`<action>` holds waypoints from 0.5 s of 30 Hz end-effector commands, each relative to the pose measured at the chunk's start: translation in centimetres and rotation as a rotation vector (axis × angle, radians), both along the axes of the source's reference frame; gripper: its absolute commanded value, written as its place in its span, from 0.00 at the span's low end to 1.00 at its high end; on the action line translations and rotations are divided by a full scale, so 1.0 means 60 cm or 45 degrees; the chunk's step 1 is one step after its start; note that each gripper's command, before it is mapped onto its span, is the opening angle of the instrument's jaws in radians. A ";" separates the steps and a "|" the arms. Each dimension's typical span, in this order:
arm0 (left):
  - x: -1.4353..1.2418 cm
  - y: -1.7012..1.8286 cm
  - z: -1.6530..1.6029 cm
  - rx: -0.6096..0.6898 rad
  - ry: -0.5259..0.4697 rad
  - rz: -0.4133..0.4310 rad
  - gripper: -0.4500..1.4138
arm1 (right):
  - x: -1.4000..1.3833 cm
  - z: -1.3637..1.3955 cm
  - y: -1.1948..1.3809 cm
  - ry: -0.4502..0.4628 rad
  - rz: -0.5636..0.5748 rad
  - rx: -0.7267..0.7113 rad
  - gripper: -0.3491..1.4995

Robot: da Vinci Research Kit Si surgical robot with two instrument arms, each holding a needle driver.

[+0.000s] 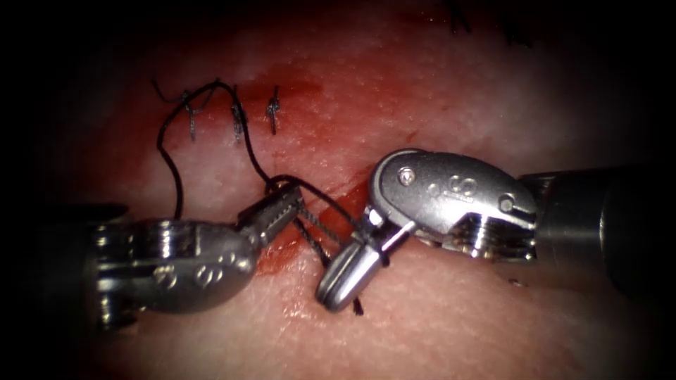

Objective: Wound Closure

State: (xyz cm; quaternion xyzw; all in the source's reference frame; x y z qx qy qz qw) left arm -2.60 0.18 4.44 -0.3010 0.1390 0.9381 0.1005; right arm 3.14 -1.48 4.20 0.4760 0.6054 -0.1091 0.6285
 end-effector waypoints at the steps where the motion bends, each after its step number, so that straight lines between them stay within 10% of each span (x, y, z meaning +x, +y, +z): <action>1: -0.0011 -0.0006 0.0012 0.001 0.002 -0.001 0.00 | 0.0014 0.0012 -0.0005 0.011 -0.015 -0.061 0.00; 7: -0.0014 -0.0008 0.0014 0.007 0.007 0.003 0.00 | 0.0017 0.0015 -0.0027 0.026 -0.069 -0.169 0.37; 15: -0.0012 -0.0014 0.0019 0.010 0.017 0.007 0.00 | 0.0016 0.0031 -0.0038 -0.011 -0.103 -0.251 0.61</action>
